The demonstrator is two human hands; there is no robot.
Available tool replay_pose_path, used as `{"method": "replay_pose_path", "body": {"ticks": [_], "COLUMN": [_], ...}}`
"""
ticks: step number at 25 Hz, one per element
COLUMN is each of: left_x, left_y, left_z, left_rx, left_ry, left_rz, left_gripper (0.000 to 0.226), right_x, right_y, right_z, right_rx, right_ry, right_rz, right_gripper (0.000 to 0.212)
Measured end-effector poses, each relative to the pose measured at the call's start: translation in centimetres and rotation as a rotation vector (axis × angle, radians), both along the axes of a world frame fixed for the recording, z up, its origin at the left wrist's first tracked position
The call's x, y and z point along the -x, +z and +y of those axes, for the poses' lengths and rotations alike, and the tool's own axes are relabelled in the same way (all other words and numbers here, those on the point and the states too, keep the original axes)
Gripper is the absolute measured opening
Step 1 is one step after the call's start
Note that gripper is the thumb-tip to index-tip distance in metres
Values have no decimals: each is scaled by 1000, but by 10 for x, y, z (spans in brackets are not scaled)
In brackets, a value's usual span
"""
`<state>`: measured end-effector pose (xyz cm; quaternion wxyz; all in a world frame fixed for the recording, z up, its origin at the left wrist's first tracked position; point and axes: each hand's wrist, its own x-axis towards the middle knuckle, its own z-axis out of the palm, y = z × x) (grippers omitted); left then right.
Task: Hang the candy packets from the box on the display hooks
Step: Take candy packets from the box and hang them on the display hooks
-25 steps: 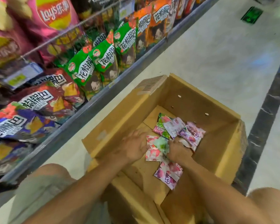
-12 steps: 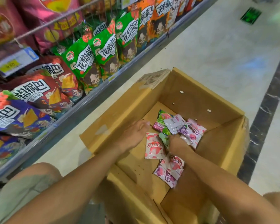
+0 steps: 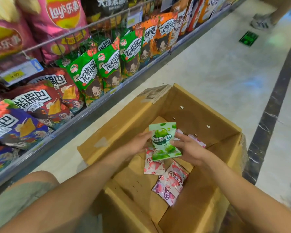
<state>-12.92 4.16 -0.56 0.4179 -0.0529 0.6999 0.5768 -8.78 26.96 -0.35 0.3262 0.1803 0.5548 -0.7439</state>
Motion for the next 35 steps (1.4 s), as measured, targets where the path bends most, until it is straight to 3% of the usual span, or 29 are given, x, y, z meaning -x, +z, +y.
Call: {"method": "replay_pose_path", "body": {"ticks": [2, 5, 12, 14, 17, 20, 27, 31, 35], "left_x": [-2, -1, 12, 21, 29, 34, 44, 47, 49], "left_y": [-6, -9, 8, 21, 41, 41, 30, 30, 31], "left_z": [2, 5, 5, -2, -16, -28, -55, -62, -61], "left_rx": [-184, -221, -170, -223, -313, -239, -19, 9, -22], "left_ry": [81, 104, 297, 350, 372, 432, 501, 479, 477], "left_rz": [-145, -152, 32, 29, 5, 101, 341, 345, 332], "left_gripper": [38, 44, 42, 42, 40, 51, 55, 51, 55], "right_x": [-1, -1, 11, 11, 10, 6, -19, -7, 16], "right_y": [0, -4, -39, -62, -97, -125, -186, -172, -128], "right_z": [-6, -14, 2, 2, -8, -27, -51, -60, -57], "right_rx": [87, 100, -220, -446, -820, -948, -1109, -1108, -1051], "right_ry": [-28, -101, -216, -125, 203, 452, 345, 334, 421], "right_rz": [12, 11, -108, -158, -136, -147, -252, -33, 174], "right_gripper": [41, 38, 24, 15, 6, 15, 35, 46, 27]}}
